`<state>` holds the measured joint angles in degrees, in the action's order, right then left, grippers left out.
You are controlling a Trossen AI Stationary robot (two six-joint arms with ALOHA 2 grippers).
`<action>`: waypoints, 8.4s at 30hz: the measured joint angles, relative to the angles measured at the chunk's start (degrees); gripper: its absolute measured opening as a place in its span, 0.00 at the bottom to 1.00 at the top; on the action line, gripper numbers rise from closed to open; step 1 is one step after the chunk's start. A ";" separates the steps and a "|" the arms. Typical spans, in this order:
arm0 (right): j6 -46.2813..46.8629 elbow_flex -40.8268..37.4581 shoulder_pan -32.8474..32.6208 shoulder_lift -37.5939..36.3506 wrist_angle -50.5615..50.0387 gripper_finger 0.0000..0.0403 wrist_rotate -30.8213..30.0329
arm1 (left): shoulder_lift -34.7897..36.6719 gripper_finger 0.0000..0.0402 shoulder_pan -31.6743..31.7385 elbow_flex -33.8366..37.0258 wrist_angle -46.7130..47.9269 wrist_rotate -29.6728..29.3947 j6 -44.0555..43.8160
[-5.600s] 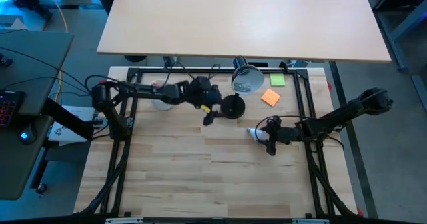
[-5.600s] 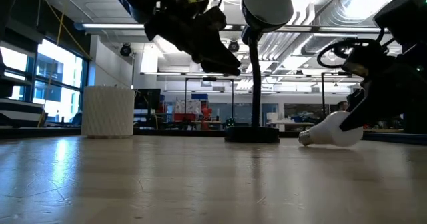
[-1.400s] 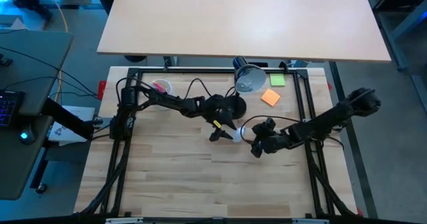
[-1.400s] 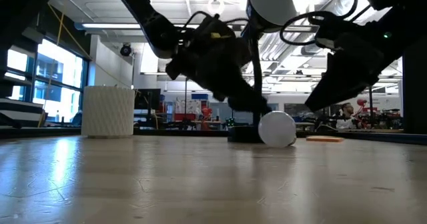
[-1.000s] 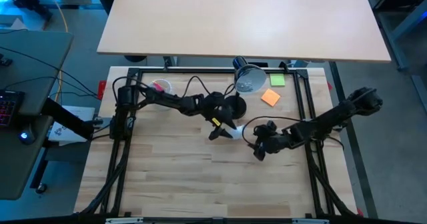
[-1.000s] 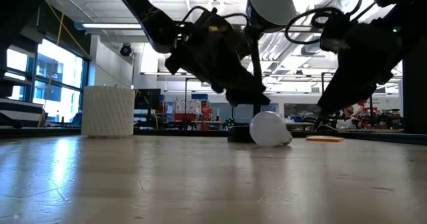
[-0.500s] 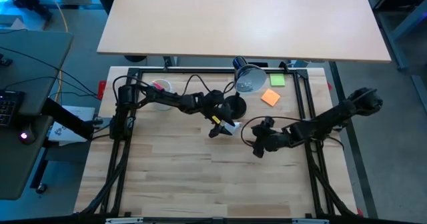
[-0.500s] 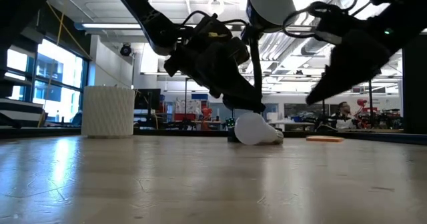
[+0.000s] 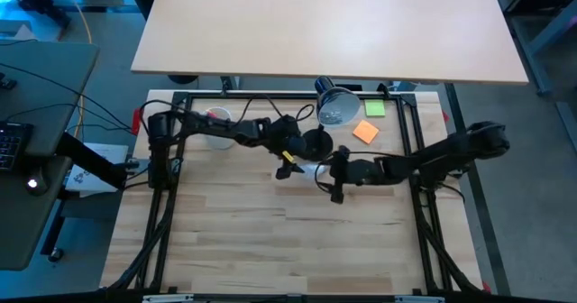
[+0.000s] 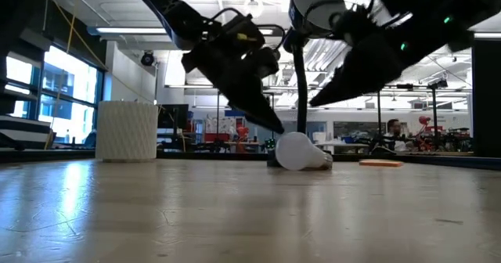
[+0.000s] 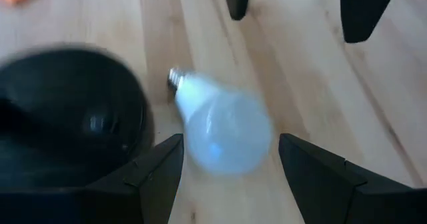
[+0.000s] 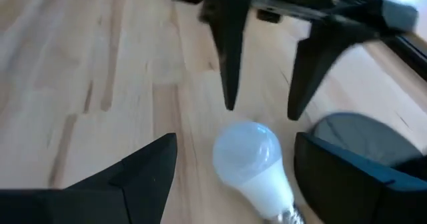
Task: Screw lightbulb
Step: Remove the light bulb from the desk lamp, then return to Home Position
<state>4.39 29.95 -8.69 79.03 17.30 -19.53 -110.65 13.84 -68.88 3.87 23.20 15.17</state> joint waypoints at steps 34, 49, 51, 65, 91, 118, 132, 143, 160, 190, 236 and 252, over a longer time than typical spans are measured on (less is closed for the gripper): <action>11.11 -0.02 -4.36 -13.79 -14.00 0.75 5.09 | 1.22 0.60 0.18 6.58 -9.70 1.80 -8.17; 6.40 -14.18 -4.97 -52.65 -22.89 0.26 10.12 | 30.49 0.60 1.52 36.39 -42.71 -10.41 -21.07; 3.68 -15.44 -3.06 -57.04 -22.75 0.18 12.03 | 33.27 0.60 3.00 38.96 -42.34 -12.63 -23.86; 3.77 -21.48 9.83 -79.04 -23.71 0.00 30.11 | 45.80 0.60 10.00 48.34 -41.51 -11.76 -27.14; 9.12 -29.42 9.79 -78.76 -11.89 0.00 28.96 | 71.11 0.60 11.07 66.24 -48.71 -4.31 -30.80; 11.58 -25.77 9.79 -78.81 -15.95 0.00 27.34 | 88.05 0.00 24.55 68.28 -43.33 11.86 -32.90; 5.91 -23.41 9.79 -79.00 -16.88 0.00 28.07 | 89.57 0.00 31.60 68.28 -37.08 16.67 -34.65; 8.01 -28.26 9.81 -79.00 -7.02 0.00 29.88 | 89.59 0.00 32.47 68.28 -36.32 21.79 -35.14; 7.29 -24.91 16.71 -79.03 -8.86 0.00 32.93 | 89.57 0.00 46.45 68.28 -37.47 35.23 -38.64; 9.23 -29.40 17.66 -78.62 -14.60 0.00 31.62 | 89.57 0.00 32.52 68.22 -42.46 10.72 -35.19; 9.24 -29.35 17.66 -78.25 -14.78 0.00 31.78 | 110.44 0.00 -4.71 68.15 -5.36 -31.00 -16.54; 9.23 -29.35 17.65 -78.21 -14.82 0.00 31.73 | 110.44 0.01 -4.70 68.15 -5.36 -31.03 -16.45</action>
<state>13.63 0.60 8.96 0.82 2.47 12.21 -0.21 9.15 -0.73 -1.50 -7.84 -1.28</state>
